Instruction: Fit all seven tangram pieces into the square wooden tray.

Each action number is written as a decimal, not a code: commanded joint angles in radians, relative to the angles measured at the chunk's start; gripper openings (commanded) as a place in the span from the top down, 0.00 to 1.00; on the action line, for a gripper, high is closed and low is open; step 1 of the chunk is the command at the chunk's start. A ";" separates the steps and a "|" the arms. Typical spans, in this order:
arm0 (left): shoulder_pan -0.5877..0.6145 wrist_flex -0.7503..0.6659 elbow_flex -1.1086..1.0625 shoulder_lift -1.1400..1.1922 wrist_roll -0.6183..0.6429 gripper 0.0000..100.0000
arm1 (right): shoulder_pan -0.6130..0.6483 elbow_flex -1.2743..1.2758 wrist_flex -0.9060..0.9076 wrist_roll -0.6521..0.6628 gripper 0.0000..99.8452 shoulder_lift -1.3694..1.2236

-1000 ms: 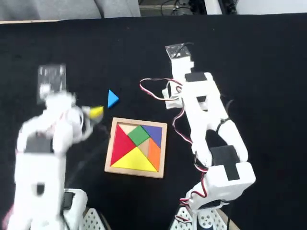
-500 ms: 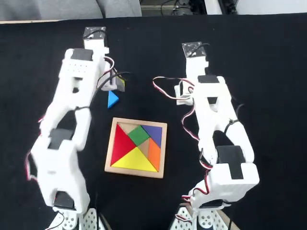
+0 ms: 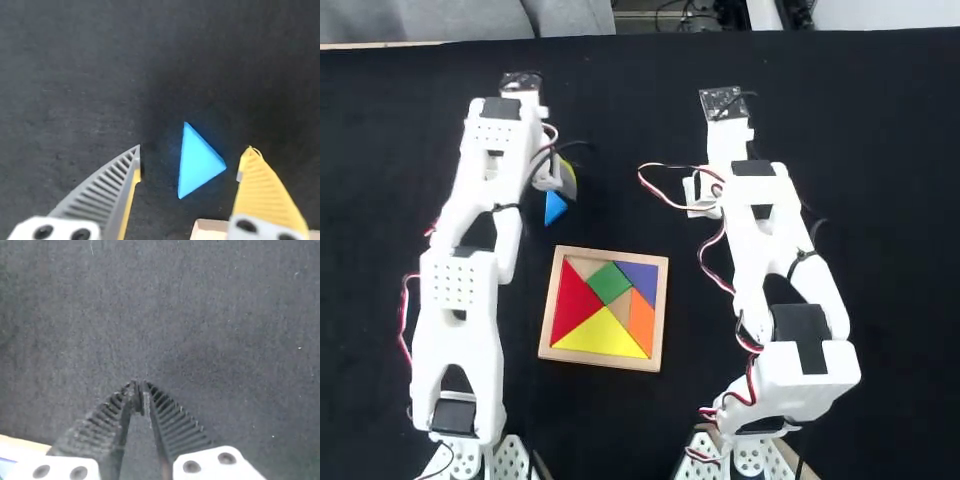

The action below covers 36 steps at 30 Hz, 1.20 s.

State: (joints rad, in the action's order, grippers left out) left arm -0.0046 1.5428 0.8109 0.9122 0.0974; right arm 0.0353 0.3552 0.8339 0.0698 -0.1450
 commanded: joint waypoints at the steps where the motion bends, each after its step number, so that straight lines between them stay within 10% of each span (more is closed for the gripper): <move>1: -0.047 0.018 0.061 0.014 -0.057 0.69 | -0.006 -0.007 -0.020 -0.002 0.99 0.047; 36: -0.027 0.005 0.028 0.043 -0.196 0.87 | -0.006 -0.082 -0.011 -0.002 0.99 -0.065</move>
State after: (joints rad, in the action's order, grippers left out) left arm -0.0276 1.5275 0.8247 0.9720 -0.0407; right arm 0.0353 0.3291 0.8293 0.0698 -0.2171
